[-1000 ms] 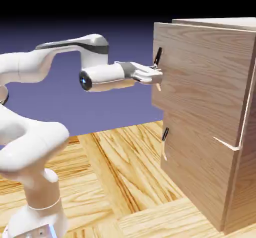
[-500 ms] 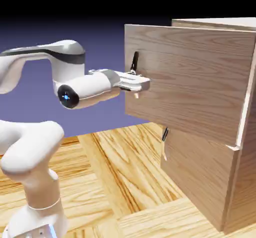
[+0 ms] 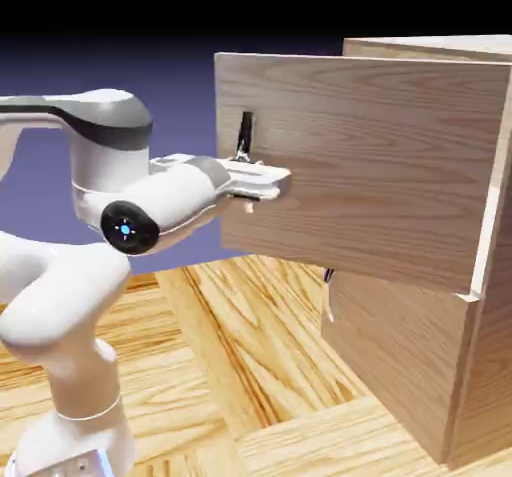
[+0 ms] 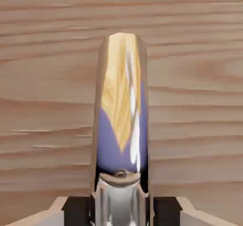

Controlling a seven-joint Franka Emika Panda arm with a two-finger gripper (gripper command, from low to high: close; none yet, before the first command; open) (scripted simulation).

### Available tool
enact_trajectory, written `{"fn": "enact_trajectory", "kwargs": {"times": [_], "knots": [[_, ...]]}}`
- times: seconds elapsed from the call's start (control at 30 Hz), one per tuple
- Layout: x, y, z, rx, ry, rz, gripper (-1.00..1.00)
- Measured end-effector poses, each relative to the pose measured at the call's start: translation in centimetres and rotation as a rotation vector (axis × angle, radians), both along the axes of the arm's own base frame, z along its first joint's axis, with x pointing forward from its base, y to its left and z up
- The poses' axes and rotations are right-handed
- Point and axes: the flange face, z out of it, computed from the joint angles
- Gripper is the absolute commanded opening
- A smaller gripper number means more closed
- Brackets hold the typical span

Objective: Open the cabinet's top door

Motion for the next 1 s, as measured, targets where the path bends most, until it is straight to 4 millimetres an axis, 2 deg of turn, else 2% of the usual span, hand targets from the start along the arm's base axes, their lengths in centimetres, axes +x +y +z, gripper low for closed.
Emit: {"fn": "enact_trajectory", "kwargs": {"times": [0.17, 0.47, 0.77, 1.0], "knots": [[-1.5, -3.9, 0.0, 0.000, 0.000, 0.108, -1.00], [-3.1, -12.2, 0.0, 0.000, 0.000, 0.328, -1.00], [-3.0, -20.1, 0.0, 0.000, 0.000, 0.534, -1.00], [-2.4, -23.9, 0.0, -0.001, 0.001, 0.635, -1.00]]}}
